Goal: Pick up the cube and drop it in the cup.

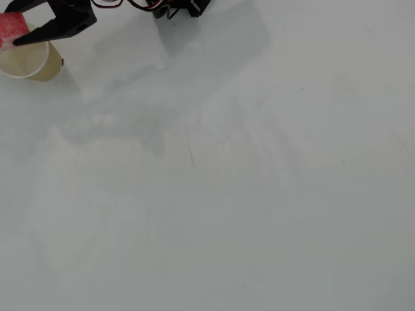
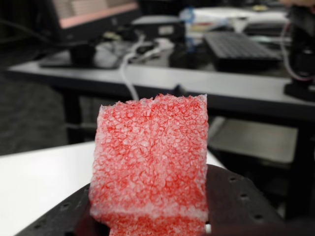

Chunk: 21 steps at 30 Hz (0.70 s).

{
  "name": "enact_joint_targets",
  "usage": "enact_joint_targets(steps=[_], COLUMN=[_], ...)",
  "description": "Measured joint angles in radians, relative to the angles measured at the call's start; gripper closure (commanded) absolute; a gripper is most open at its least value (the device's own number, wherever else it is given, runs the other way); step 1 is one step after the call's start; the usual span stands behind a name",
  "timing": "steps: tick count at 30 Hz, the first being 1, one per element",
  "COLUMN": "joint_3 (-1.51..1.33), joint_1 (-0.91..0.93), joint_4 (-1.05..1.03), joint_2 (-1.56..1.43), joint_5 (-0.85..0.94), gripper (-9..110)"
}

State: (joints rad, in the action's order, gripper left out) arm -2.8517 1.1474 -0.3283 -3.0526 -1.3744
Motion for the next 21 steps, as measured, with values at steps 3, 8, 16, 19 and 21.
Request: enact_joint_targets(steps=[3, 8, 16, 19, 21], joint_3=[-0.002, -0.057, -0.061, -0.061, -0.061], joint_1=[0.018, 0.032, 0.032, 0.02, 0.008], joint_4=[0.0, 0.0, -0.057, -0.072, -0.072], joint_2=[0.0, -0.014, -0.014, -0.014, -0.014], joint_5=[0.0, 0.0, 0.0, 0.0, 0.0], gripper=[102, 102, 102, 102, 102])
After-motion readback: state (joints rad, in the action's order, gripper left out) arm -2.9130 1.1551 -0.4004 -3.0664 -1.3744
